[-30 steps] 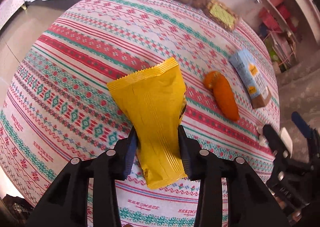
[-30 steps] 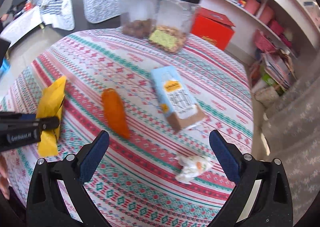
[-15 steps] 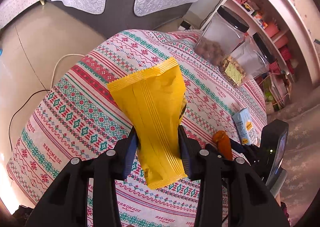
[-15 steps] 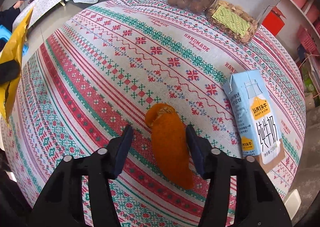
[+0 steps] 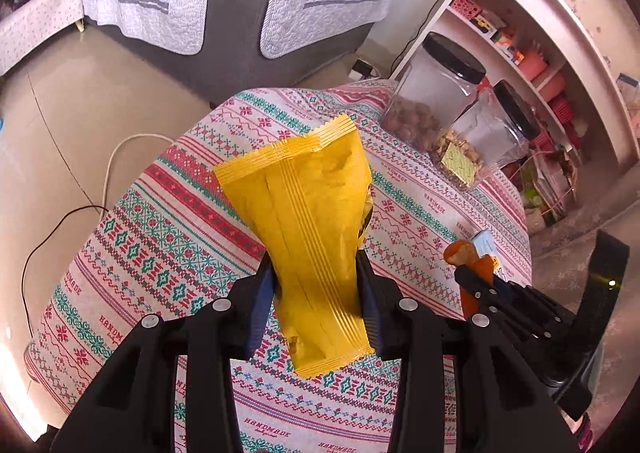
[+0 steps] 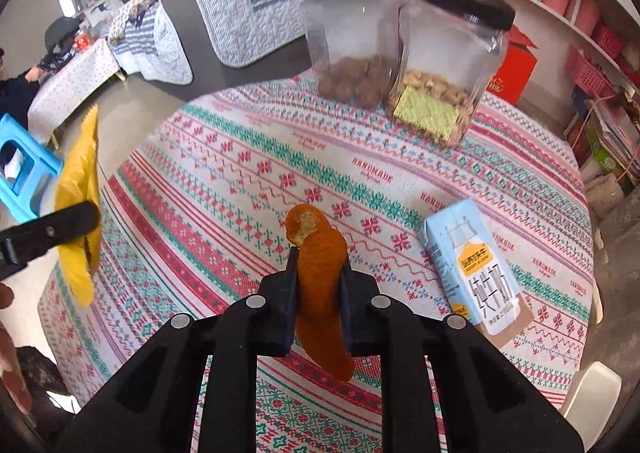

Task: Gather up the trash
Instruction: 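Grasp the orange carrot-shaped piece with the right tool while the left tool holds the packet, then carry the orange piece in the right tool over the white bin and release it, then lower the yellow packet into the bin and open the left tool, then grasp the white crumpled tissue with the left tool and lift it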

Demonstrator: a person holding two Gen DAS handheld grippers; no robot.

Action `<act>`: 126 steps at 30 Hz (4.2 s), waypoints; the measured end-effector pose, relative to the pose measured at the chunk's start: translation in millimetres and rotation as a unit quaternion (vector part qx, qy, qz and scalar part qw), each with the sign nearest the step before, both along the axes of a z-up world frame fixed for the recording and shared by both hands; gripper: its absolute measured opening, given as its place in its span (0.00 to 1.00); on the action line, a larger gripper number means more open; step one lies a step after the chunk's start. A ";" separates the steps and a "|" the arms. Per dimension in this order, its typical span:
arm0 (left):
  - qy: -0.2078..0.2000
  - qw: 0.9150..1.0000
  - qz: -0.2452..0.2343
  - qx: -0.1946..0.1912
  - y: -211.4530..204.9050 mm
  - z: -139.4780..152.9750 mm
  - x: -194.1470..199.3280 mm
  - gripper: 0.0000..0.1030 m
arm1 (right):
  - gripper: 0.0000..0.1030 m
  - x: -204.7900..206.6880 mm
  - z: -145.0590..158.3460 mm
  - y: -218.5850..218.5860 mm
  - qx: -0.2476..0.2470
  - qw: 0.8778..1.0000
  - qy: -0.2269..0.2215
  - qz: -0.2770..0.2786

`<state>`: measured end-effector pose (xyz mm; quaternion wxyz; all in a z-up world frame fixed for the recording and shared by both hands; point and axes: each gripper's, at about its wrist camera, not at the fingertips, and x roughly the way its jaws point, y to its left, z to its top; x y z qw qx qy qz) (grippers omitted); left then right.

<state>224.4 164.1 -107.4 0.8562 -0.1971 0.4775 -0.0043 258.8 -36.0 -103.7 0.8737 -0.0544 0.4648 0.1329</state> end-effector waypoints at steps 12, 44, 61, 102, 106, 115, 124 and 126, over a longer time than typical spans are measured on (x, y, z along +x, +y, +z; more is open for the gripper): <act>-0.101 0.994 -0.027 0.036 -33.9 46.4 -13.5 0.39 | 0.16 -34.0 57.1 -49.6 0.050 0.991 -0.105 -0.068; -0.179 0.964 -0.177 0.079 -202.6 64.1 -35.4 0.41 | 0.17 -110.3 60.9 -195.2 -0.013 0.949 -0.193 -0.250; -0.187 0.948 -0.250 0.064 -289.2 67.3 -47.7 0.40 | 0.18 -146.4 53.7 -292.1 -0.047 0.916 -0.166 -0.362; -0.099 0.910 -0.401 0.045 -481.4 19.8 -88.6 0.77 | 0.93 -246.6 27.4 -426.4 -0.113 0.832 -0.104 -0.533; -0.082 0.910 -0.401 0.062 -473.8 15.3 -80.6 0.80 | 0.93 -234.6 22.3 -418.3 -0.120 0.844 -0.088 -0.516; -0.017 0.910 -0.386 0.150 -433.7 -6.5 -45.1 0.81 | 0.93 -206.4 10.3 -391.5 -0.122 0.877 -0.053 -0.461; 0.081 0.909 -0.370 0.173 -383.2 -53.3 -5.1 0.81 | 0.93 -189.1 0.9 -372.0 -0.115 0.893 -0.028 -0.433; 0.089 0.908 -0.372 0.172 -377.8 -61.5 -1.6 0.81 | 0.93 -186.2 -0.8 -368.4 -0.118 0.896 -0.024 -0.427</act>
